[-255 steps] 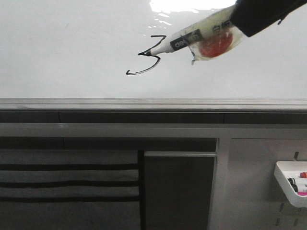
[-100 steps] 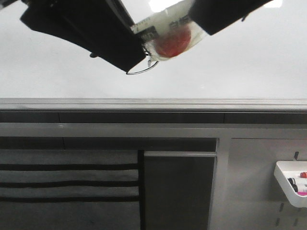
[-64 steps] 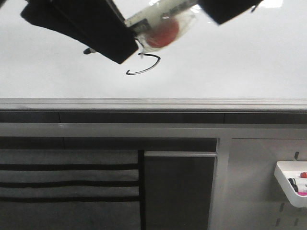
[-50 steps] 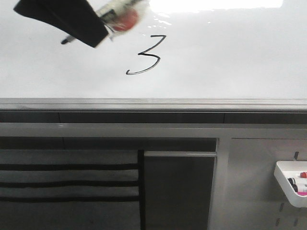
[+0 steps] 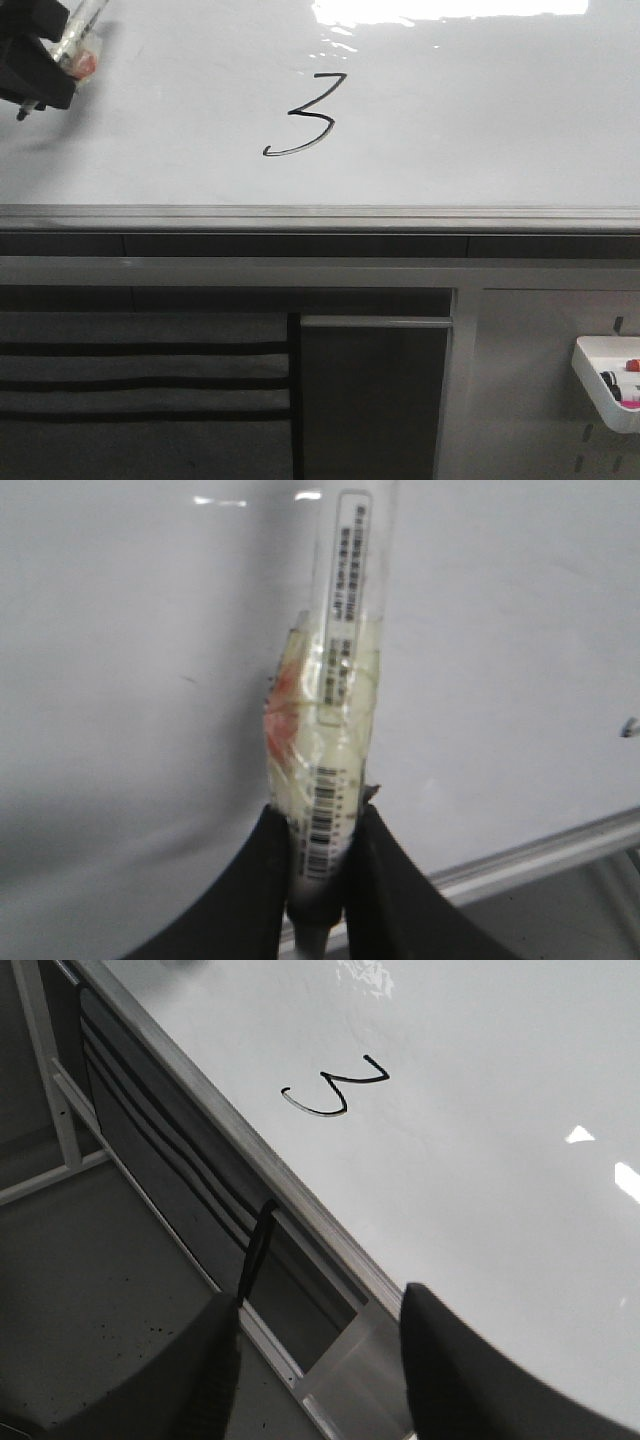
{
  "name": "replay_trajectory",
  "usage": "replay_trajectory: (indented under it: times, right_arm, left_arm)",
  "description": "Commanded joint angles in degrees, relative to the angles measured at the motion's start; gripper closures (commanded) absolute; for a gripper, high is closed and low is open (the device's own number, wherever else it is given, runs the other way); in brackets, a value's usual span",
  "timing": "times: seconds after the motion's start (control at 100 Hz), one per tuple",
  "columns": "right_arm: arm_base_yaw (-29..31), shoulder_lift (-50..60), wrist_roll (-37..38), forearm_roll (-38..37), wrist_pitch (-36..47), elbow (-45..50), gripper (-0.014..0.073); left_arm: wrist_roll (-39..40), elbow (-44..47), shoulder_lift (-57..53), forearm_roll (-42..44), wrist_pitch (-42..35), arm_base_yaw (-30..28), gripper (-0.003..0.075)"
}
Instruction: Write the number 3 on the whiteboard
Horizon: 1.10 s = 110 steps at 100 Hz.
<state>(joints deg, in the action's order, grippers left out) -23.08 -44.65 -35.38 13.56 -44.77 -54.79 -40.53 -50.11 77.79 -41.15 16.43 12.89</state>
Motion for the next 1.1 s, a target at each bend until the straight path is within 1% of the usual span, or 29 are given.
replay_trajectory:
  times: [0.0,0.12,0.22,0.49,0.55,0.6,0.67,0.74,0.79,0.81,0.84,0.89,0.95,1.089]
  right_arm:
    - [0.4,0.2,0.2,0.7,3.3,-1.0,0.0274]
    - [0.4,0.2,0.2,0.7,3.2,-1.0,0.0274]
    - [0.4,0.2,0.2,0.7,3.2,-1.0,0.0274]
    - [0.4,0.2,0.2,0.7,3.2,-1.0,0.0274]
    - [0.4,0.2,0.2,0.7,3.2,-1.0,0.0274]
    - [0.4,0.2,0.2,0.7,3.1,-1.0,0.0274]
    - [0.4,0.2,0.2,0.7,3.0,-1.0,0.0274]
    - [0.4,0.2,0.2,0.7,2.9,-1.0,0.0274]
    - [0.4,0.2,0.2,0.7,2.8,-1.0,0.0274]
    - [0.4,0.2,0.2,0.7,2.8,-1.0,0.0274]
    - [0.4,0.2,0.2,0.7,2.7,-1.0,0.0274]
    - [0.4,0.2,0.2,0.7,2.7,-1.0,0.0274]
    - [0.4,0.2,0.2,0.7,2.6,-1.0,0.0274]
    - [0.4,0.2,0.2,0.7,2.5,-1.0,0.0274]
  left_arm:
    - [0.7,-1.4,0.8,-2.3,-5.4,-0.3,0.0738]
    - [0.7,-1.4,3.5,-2.3,-6.1,-0.3,0.0738]
    - [0.7,-1.4,4.6,-2.3,-4.9,-0.3,0.0738]
    - [0.3,-1.4,4.7,-2.2,-4.4,-0.3,0.0738]
    - [0.0,-1.4,4.7,-2.2,-4.4,-0.3,0.0726]
    - [-0.1,-1.4,4.7,-2.2,-4.3,-0.3,0.0694]
    - [-0.1,-1.4,4.7,-1.8,-4.2,-0.3,0.0617]
    - [-0.2,-1.4,4.6,-1.8,-4.2,-0.3,0.0514]
    - [-0.2,-1.4,4.3,-1.8,-4.2,-0.3,0.0420]
    - [-0.2,-1.4,4.0,-1.8,-4.2,-0.3,0.0398]
    - [-0.2,-1.4,3.5,-1.8,-4.2,-0.3,0.0342]
    - [-0.2,-1.4,2.5,-1.8,-4.2,-0.3,0.0278]
    - [-0.2,-1.4,1.0,-1.8,-3.4,-0.3,0.0249]
    - [-0.2,-1.4,-4.5,-1.8,0.2,-0.3,0.0272]
